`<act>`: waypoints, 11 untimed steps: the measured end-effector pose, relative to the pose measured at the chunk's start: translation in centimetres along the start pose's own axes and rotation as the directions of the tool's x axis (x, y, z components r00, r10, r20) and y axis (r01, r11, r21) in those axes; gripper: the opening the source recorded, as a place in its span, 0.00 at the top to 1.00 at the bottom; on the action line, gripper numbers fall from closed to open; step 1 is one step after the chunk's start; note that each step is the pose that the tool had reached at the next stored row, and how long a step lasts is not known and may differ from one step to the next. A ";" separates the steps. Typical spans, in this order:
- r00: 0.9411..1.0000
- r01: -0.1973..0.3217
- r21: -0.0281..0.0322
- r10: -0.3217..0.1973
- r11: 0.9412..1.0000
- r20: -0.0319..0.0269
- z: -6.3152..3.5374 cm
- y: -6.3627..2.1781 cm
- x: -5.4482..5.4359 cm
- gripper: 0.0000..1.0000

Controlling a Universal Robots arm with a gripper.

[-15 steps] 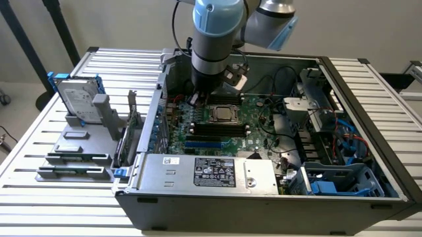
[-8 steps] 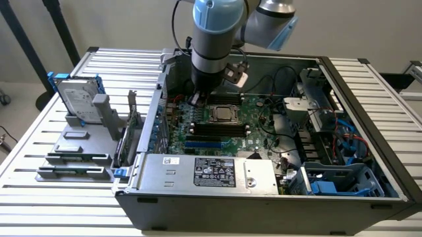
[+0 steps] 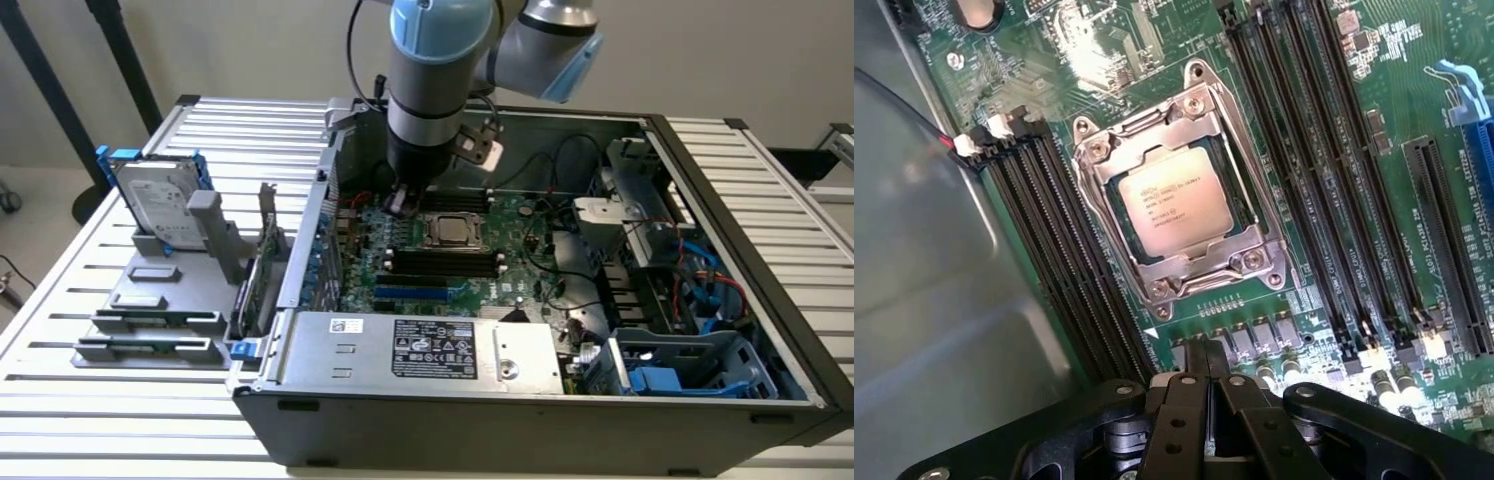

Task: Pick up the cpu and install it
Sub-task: 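Install the first cpu locking lever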

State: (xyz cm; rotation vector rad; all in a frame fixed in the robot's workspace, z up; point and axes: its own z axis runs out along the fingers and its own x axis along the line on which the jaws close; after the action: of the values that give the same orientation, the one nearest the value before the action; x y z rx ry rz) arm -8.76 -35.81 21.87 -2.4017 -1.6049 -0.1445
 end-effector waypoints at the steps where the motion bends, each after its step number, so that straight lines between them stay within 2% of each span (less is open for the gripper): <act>1: 1.000 0.010 -0.002 -0.010 1.000 0.001 -0.01 0.00 0.0 0.89; 5: 0.999 0.048 -0.009 -0.048 0.999 0.005 -0.05 -0.01 0.0 0.89; 7: 0.998 0.068 -0.013 -0.068 0.998 0.010 -0.06 -0.01 0.0 0.89; 9: 0.996 0.086 -0.017 -0.085 0.996 0.020 -0.08 -0.01 0.0 0.89; 11: 0.994 0.103 -0.020 -0.103 0.994 0.036 -0.10 -0.02 0.0 0.89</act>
State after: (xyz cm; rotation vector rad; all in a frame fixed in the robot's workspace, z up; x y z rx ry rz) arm -8.76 -35.81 21.98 -2.3504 -1.7525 -0.1409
